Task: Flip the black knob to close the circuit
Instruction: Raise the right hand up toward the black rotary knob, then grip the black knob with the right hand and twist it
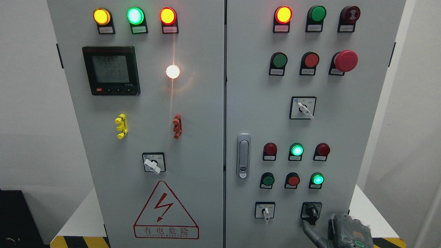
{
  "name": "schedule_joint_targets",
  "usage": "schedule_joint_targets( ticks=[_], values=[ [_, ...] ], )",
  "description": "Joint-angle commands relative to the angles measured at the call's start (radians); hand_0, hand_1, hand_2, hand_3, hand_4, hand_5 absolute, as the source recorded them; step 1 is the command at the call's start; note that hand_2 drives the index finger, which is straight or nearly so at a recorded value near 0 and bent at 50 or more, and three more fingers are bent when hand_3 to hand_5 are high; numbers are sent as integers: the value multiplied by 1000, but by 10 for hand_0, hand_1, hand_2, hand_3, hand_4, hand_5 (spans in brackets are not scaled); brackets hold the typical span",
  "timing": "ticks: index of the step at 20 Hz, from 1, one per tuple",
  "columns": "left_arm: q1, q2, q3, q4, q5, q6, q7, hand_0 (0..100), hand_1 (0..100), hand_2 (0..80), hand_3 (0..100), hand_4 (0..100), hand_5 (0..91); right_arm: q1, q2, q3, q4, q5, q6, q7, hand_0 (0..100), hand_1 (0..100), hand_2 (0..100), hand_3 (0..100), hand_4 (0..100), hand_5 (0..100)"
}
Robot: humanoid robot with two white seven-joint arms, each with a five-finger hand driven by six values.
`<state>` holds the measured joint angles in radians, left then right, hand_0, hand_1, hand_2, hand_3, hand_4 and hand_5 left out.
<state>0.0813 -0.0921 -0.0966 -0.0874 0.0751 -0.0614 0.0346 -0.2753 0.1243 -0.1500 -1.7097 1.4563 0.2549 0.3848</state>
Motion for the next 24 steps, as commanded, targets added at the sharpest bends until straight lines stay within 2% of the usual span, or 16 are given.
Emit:
schedule_joint_targets(
  ticks=[1, 24],
  values=[
    [0, 0, 0, 0, 0, 0, 1, 120, 556, 0, 0, 0, 0, -8, -2, -28, 18, -1, -2, -7, 0, 0, 929, 1000, 957, 908],
    [0, 0, 0, 0, 0, 0, 1, 120, 556, 0, 0, 0, 0, -12, -3, -60, 10, -4, -13, -6, 0, 0, 926, 1000, 956, 902]
  ],
)
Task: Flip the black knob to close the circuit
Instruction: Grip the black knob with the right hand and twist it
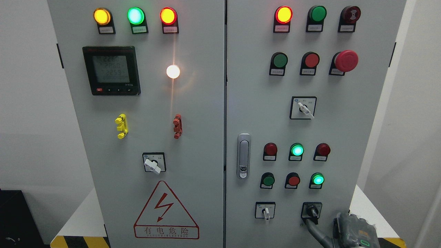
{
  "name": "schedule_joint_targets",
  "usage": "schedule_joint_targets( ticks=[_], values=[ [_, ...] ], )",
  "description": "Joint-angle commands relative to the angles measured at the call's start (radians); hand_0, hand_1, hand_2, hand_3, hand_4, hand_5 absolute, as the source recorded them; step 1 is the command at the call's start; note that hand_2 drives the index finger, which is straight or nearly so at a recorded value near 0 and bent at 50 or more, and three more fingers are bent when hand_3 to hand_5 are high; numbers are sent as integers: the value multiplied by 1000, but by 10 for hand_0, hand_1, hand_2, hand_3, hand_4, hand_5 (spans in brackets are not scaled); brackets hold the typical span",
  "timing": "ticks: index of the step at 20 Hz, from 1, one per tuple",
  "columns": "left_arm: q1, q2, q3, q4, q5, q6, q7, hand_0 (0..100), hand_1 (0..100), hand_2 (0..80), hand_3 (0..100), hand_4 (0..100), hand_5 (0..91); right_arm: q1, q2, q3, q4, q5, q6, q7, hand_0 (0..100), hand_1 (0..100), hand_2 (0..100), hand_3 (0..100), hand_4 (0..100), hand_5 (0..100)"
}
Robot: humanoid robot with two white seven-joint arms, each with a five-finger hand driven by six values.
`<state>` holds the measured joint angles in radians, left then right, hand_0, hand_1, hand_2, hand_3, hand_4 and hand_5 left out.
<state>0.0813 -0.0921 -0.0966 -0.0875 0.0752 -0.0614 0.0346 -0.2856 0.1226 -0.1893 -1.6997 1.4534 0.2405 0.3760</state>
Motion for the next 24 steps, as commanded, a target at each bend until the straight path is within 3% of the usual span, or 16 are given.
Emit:
schedule_joint_targets(
  ticks=[1, 24],
  values=[
    [0, 0, 0, 0, 0, 0, 1, 120, 556, 0, 0, 0, 0, -1, -3, -21, 0, -2, 2, 3, 0, 0, 927, 1000, 956, 902],
    [0, 0, 0, 0, 0, 0, 1, 120, 556, 0, 0, 0, 0, -7, -1, -36, -17, -10, 0, 3, 0, 2, 927, 1000, 954, 900]
  ],
)
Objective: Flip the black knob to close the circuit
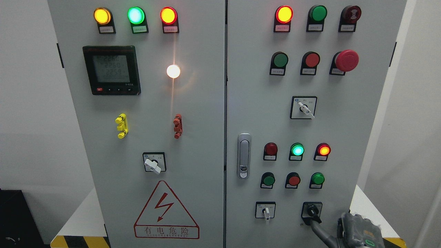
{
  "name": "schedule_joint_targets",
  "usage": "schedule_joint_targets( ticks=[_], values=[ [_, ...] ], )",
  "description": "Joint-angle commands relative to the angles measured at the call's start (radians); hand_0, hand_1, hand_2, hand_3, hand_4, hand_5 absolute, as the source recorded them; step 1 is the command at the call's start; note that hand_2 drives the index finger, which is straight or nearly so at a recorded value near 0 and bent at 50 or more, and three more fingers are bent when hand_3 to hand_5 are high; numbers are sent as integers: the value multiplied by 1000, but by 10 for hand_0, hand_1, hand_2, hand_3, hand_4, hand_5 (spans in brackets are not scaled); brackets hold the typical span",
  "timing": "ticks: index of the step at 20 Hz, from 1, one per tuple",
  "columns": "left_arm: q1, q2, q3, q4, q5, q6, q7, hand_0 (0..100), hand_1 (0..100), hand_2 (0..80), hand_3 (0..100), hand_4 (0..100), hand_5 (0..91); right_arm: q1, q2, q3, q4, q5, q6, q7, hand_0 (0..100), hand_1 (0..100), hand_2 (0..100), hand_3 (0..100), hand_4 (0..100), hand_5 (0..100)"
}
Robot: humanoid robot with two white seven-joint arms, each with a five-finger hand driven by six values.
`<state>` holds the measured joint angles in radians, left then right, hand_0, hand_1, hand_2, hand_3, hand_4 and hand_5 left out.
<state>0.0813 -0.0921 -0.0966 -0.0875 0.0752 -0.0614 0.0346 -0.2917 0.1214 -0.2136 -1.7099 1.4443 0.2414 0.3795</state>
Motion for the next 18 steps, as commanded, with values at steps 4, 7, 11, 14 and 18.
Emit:
schedule_joint_targets(
  ticks=[4, 7, 11, 14, 18],
  values=[
    [0, 0, 0, 0, 0, 0, 1, 120, 556, 0, 0, 0, 0, -4, 0, -12, -10, -2, -2, -1, 0, 2, 926, 1000, 954, 900],
    [0, 0, 0, 0, 0, 0, 1, 120, 556, 0, 0, 0, 0, -4, -2, -12, -13, -2, -2, 1, 0, 2, 925, 1000, 954, 900],
    [0, 0, 0, 0, 0, 0, 1, 120, 556, 0, 0, 0, 0, -4, 0, -13, -16, -4, -2, 3, 0, 2, 925, 1000, 954, 900],
    [0, 0, 0, 0, 0, 0, 1, 120, 556, 0, 0, 0, 0, -4, 0, -13, -16, -4, -2, 3, 0, 3, 924, 1000, 954, 900],
    [0, 0, 0, 0, 0, 0, 1, 120, 556, 0, 0, 0, 0, -1, 1, -10, -25, -4, -4, 1, 0, 4, 922, 1000, 954, 899]
  ],
)
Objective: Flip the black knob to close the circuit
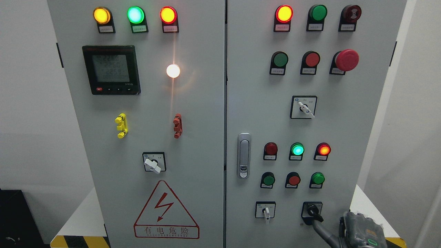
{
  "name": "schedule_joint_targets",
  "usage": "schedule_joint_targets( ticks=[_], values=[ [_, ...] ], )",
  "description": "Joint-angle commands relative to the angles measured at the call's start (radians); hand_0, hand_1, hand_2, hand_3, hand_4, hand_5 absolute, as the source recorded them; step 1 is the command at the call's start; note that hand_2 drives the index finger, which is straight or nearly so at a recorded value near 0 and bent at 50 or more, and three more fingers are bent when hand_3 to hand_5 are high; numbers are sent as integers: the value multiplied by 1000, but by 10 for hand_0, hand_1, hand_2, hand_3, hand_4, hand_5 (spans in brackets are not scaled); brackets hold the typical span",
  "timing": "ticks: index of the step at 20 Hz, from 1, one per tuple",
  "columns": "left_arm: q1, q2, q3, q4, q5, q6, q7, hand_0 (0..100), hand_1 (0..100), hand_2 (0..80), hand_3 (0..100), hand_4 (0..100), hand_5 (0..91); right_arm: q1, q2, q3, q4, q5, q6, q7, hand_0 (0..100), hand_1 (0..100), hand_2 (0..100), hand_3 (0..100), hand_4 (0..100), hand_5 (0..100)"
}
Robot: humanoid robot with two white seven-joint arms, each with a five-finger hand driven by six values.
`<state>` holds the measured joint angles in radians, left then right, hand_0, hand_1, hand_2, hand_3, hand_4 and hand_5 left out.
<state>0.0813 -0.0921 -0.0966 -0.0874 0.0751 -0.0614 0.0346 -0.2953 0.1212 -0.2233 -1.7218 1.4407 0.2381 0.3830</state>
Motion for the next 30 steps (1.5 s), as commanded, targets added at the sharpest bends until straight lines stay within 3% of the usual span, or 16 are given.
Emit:
schedule_joint_targets(
  ticks=[1, 19, 26, 30],
  values=[
    [0, 0, 0, 0, 0, 0, 1, 120, 556, 0, 0, 0, 0, 2, 3, 1, -13, 0, 0, -3, 0, 4, 922, 1000, 953, 899],
    [0, 0, 0, 0, 0, 0, 1, 120, 556, 0, 0, 0, 0, 21, 14, 94, 5, -29, 0, -12, 0, 11, 915, 1000, 938, 890],
    [0, 0, 0, 0, 0, 0, 1, 120, 556, 0, 0, 0, 0, 73, 14, 119, -90, -86, 3, -15, 0, 18, 912, 1000, 936, 888],
    [0, 0, 0, 0, 0, 0, 1, 120, 556, 0, 0, 0, 0, 159, 12, 154, -166, -193, 7, -50, 0, 33, 869, 1000, 904, 845]
  ],
)
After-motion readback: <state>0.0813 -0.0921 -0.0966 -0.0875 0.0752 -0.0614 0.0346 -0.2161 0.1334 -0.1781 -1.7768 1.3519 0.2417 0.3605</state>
